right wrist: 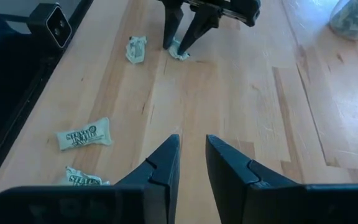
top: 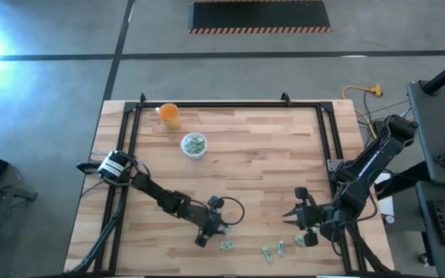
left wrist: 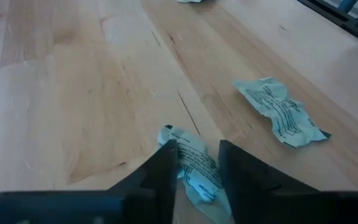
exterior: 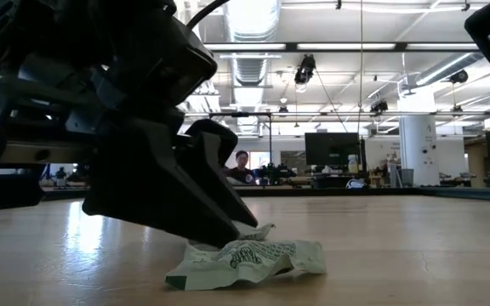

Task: Pick and place Stevia / Truvia into bins
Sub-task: Put the stevia packet into the transparent container

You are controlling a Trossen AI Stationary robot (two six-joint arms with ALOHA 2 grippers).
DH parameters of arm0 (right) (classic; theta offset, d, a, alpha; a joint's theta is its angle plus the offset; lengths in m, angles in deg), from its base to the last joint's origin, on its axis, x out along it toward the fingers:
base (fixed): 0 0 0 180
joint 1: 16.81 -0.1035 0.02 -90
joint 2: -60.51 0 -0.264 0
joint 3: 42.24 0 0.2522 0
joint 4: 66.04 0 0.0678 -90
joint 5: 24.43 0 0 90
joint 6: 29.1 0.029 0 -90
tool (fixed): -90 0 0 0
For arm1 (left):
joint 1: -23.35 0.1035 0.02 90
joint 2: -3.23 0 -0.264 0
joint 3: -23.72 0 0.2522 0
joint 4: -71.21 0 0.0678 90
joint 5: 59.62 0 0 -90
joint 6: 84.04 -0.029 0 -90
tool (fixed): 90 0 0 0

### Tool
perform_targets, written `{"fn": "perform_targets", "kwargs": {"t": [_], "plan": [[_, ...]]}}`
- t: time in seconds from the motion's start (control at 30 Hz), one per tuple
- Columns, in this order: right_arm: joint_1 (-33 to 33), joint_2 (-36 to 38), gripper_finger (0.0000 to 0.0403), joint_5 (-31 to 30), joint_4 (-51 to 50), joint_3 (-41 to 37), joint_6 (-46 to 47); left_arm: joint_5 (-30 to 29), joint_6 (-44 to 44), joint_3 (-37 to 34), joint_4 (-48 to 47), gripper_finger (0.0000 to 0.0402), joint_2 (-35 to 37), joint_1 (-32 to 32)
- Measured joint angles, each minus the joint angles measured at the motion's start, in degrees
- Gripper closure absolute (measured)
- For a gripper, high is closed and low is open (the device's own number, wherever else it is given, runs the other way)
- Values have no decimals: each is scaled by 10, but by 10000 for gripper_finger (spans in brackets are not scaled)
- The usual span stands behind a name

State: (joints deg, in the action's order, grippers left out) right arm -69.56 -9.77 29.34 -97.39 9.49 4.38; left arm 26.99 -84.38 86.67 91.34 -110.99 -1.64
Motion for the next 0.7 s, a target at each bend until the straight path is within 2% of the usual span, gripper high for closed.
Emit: {"fn": "perform_targets", "kwargs": {"t": [0.27,0.47,0.7], "plan": [[0,0,334,0,19,-16,0,-2,-17,0,-5,382,3,0],[0,-1,338,0,28,-19,0,-25,-33,-3,-34,392,28,2],[0,-1,339,0,33,-19,0,-171,-43,-2,-176,389,112,3]]}}
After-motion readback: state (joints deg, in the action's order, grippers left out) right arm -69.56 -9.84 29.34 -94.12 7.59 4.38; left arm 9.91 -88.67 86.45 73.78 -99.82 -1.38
